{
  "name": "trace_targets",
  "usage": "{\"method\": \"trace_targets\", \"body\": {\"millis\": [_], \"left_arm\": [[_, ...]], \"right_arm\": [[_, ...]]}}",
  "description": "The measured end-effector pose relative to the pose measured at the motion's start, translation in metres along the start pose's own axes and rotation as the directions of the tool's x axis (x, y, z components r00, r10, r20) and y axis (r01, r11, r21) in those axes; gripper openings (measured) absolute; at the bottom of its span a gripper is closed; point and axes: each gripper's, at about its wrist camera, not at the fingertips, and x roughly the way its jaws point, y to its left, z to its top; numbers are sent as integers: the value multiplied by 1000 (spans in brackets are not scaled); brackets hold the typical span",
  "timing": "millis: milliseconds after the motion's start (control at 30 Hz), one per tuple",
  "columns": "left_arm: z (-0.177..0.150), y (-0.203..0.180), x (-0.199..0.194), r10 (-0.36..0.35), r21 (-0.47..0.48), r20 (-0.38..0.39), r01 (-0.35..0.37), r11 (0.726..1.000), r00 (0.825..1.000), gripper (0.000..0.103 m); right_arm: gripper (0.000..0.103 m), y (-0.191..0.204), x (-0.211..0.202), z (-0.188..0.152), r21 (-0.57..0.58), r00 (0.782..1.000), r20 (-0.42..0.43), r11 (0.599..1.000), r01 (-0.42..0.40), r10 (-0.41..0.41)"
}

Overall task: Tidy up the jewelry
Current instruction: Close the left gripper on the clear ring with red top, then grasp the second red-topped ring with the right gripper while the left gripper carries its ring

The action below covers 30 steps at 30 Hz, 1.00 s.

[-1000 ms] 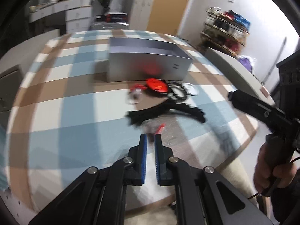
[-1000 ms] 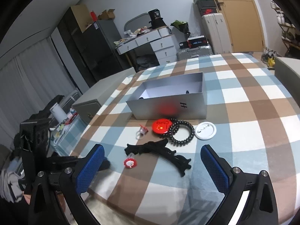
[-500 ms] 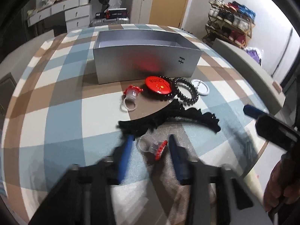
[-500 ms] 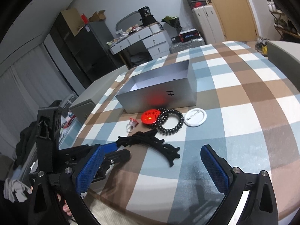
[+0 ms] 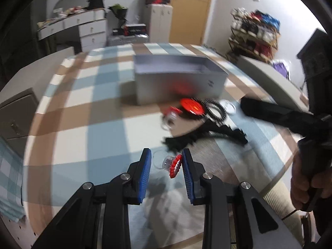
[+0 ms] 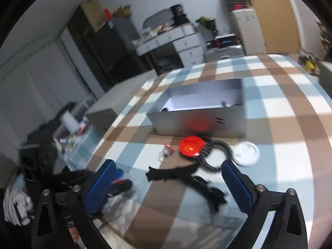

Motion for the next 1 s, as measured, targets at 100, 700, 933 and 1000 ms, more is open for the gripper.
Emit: {"method": "trace_targets", "body": {"millis": [100,700,933,1000], "left_arm": [[4,20,-11,53,-41,41,-51,998,998,24],[1,83,-34,132,-244,140,-95,965,981,24],[0,84,-35,123,-244,139,-86,966,983,24],[0,84,-36,127,-243,139,-90,966,982,24]], "right_arm": [[80,13,24,7,-55,998,-61,998,2,-5],[50,33,98,13,-171,957,-181,965,198,-228],[19,30,99,8,-209,947,-179,951,227,-266],[18,29,93,8,-201,955,-159,955,218,-252]]}}
